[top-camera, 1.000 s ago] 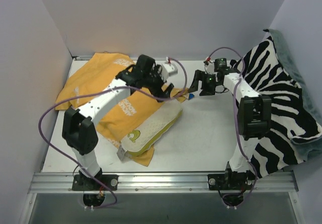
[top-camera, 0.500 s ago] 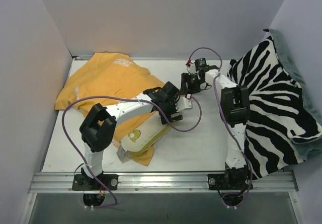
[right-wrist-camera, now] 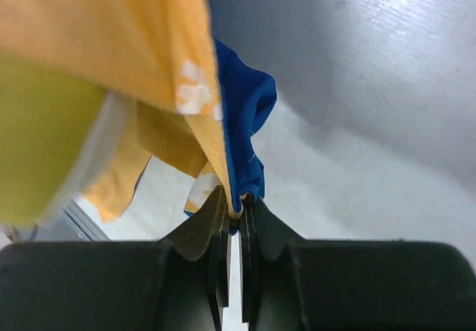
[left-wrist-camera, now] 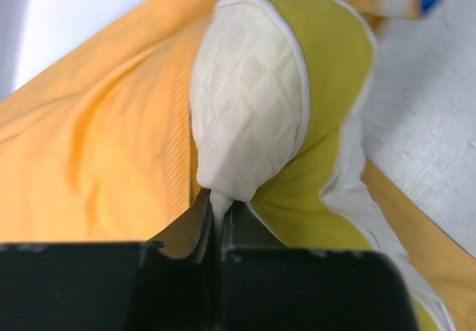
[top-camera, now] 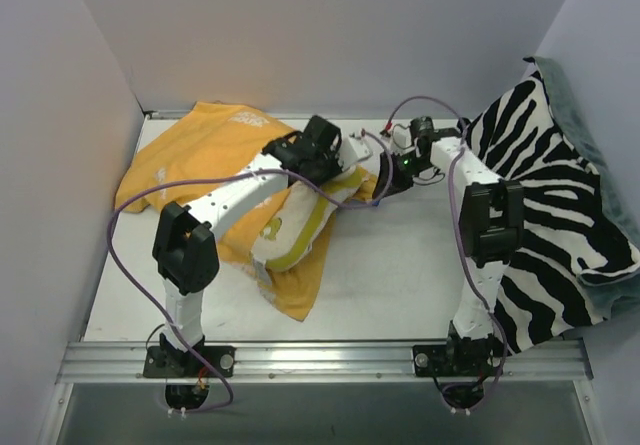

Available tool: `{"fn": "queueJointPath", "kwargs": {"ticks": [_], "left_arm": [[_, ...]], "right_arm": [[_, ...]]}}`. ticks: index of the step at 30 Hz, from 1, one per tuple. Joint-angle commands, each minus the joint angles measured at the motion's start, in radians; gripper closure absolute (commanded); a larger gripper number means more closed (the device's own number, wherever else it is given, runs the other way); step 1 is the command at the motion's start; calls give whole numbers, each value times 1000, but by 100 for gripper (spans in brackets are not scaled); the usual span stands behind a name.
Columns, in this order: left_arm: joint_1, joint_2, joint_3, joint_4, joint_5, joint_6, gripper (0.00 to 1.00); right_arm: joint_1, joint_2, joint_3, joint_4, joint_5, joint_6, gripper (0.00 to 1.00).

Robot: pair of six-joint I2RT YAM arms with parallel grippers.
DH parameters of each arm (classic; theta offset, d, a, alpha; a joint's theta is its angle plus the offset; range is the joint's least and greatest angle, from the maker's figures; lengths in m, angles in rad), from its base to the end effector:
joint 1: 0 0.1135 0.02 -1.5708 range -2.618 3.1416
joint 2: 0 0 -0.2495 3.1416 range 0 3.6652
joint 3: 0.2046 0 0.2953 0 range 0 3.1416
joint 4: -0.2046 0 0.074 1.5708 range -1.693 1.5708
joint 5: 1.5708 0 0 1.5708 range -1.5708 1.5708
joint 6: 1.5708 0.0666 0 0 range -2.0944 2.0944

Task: Put the pillow into the pillowcase

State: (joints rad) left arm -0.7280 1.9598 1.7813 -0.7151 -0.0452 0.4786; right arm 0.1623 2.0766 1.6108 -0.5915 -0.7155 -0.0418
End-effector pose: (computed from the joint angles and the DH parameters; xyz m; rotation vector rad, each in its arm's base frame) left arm 0.3737 -0.3290 0.2425 1.3817 2.0400 -0.0527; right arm 0.4738 0.1218 0.1473 -0.5007 2.4715 0.9762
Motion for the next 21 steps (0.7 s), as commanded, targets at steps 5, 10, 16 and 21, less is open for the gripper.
{"fn": "queueJointPath", "kwargs": {"ticks": [5, 10, 16, 21], "left_arm": [[81, -26, 96, -47, -83, -104, 100], [68, 83, 163, -52, 44, -242, 100], [73, 183, 314, -92, 96, -281, 100], [71, 226, 317, -92, 126, -287, 100]], "right_arm": [[-136, -112, 116, -333, -33, -216, 100], [-151, -14, 201, -321, -53, -58, 66], [-231, -128, -144, -214, -32, 75, 20], [-190, -142, -293, -122, -90, 153, 24]]}}
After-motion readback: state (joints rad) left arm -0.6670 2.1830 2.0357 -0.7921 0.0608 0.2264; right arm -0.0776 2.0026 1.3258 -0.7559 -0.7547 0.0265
